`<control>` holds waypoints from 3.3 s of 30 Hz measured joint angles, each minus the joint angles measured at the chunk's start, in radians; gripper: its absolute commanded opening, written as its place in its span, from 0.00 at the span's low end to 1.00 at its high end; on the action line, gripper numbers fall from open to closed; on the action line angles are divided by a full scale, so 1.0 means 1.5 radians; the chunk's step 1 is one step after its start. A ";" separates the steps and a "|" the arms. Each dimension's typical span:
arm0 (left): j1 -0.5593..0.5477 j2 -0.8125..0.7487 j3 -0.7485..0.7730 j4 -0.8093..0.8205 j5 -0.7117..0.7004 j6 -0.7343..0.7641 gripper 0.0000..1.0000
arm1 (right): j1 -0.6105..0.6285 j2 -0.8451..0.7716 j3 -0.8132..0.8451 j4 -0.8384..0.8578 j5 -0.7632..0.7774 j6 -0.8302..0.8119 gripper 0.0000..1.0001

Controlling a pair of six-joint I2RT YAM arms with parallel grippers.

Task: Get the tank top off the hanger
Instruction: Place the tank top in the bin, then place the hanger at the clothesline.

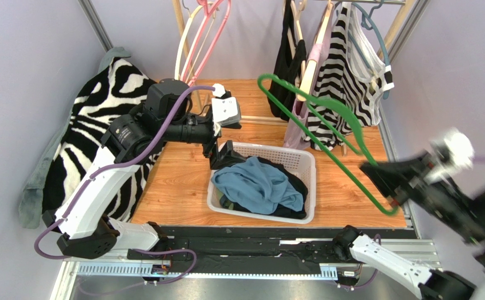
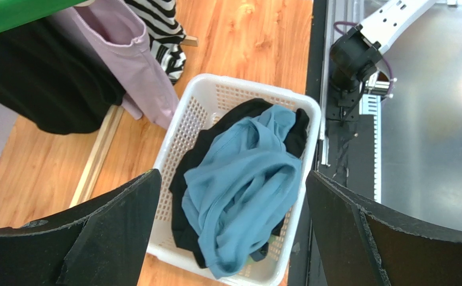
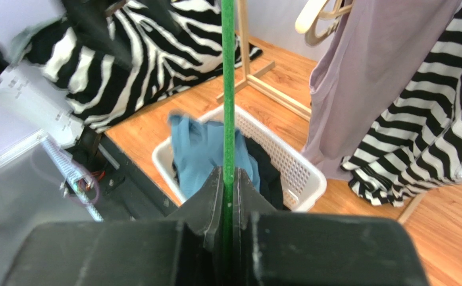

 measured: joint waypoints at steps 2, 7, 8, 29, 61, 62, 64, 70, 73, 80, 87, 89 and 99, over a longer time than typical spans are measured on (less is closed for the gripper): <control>-0.002 -0.001 0.007 -0.013 -0.003 0.017 0.99 | 0.000 0.070 0.007 0.031 0.027 0.021 0.00; -0.002 -0.009 0.056 -0.044 -0.048 0.071 0.99 | 0.001 0.273 0.065 0.090 0.110 0.053 0.00; -0.002 -0.015 0.070 -0.053 -0.063 0.090 0.99 | 0.003 0.312 0.080 0.101 0.127 0.055 0.00; -0.002 -0.146 0.068 -0.149 -0.148 0.255 0.99 | 0.033 0.713 0.434 0.169 0.281 -0.016 0.00; -0.002 -0.165 0.067 -0.153 -0.119 0.252 0.99 | -0.029 0.832 0.461 0.269 0.298 -0.079 0.00; -0.002 -0.165 0.067 -0.154 -0.117 0.252 0.99 | -0.029 0.834 0.460 0.268 0.296 -0.077 0.00; -0.002 -0.165 0.067 -0.155 -0.115 0.251 0.99 | -0.029 0.837 0.458 0.268 0.288 -0.075 0.00; -0.002 -0.168 0.067 -0.155 -0.112 0.249 0.99 | -0.034 0.847 0.456 0.266 0.275 -0.068 0.00; -0.002 -0.171 0.066 -0.155 -0.112 0.247 0.99 | -0.037 0.849 0.455 0.268 0.268 -0.065 0.00; -0.002 -0.175 0.065 -0.160 -0.111 0.247 0.99 | -0.037 0.855 0.453 0.275 0.255 -0.046 0.00; -0.002 -0.176 0.056 -0.164 -0.110 0.247 0.99 | -0.010 0.875 0.453 0.299 0.271 -0.045 0.00; -0.002 -0.176 0.054 -0.164 -0.110 0.247 0.99 | -0.003 0.879 0.453 0.307 0.277 -0.048 0.00; -0.002 -0.175 0.049 -0.164 -0.110 0.247 0.99 | 0.020 0.902 0.477 0.319 0.290 -0.066 0.00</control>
